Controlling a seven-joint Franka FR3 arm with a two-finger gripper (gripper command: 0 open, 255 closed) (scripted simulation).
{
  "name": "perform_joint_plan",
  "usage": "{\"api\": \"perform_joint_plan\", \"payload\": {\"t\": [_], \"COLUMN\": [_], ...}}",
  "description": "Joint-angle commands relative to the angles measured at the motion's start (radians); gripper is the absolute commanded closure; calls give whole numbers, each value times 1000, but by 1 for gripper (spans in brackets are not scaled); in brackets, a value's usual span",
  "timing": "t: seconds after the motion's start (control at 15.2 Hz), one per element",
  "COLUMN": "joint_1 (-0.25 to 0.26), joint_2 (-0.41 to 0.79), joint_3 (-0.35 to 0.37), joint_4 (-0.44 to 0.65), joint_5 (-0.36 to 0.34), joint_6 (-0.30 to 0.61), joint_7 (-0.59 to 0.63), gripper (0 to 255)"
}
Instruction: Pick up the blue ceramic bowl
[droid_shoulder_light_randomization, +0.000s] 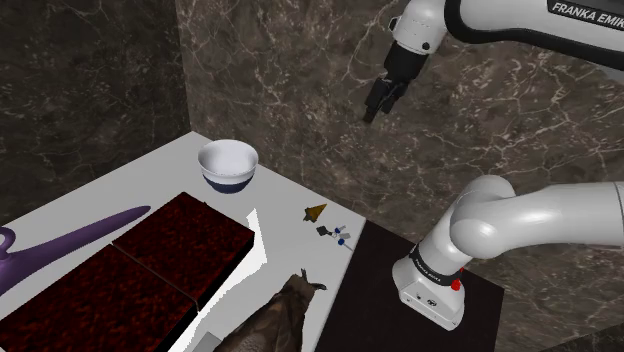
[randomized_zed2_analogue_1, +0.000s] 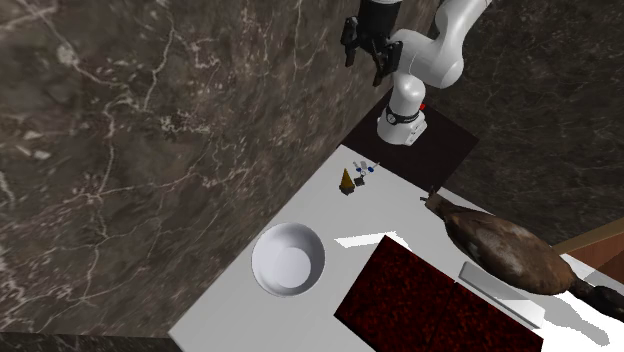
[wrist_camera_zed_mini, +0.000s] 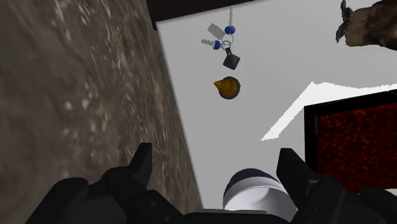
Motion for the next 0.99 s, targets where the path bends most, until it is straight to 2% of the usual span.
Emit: {"api": "perform_joint_plan", "payload": {"t": [0.0,0.46,0.92], "joint_1": [0,-8,-17], "joint_2": [0,218,475], "joint_3": [0,34,64], "joint_4": [0,-12,47], "joint_5": [0,40,64], "joint_6": [0,226,424], "joint_7": [0,62,119], "gripper": [0,0,0]}}
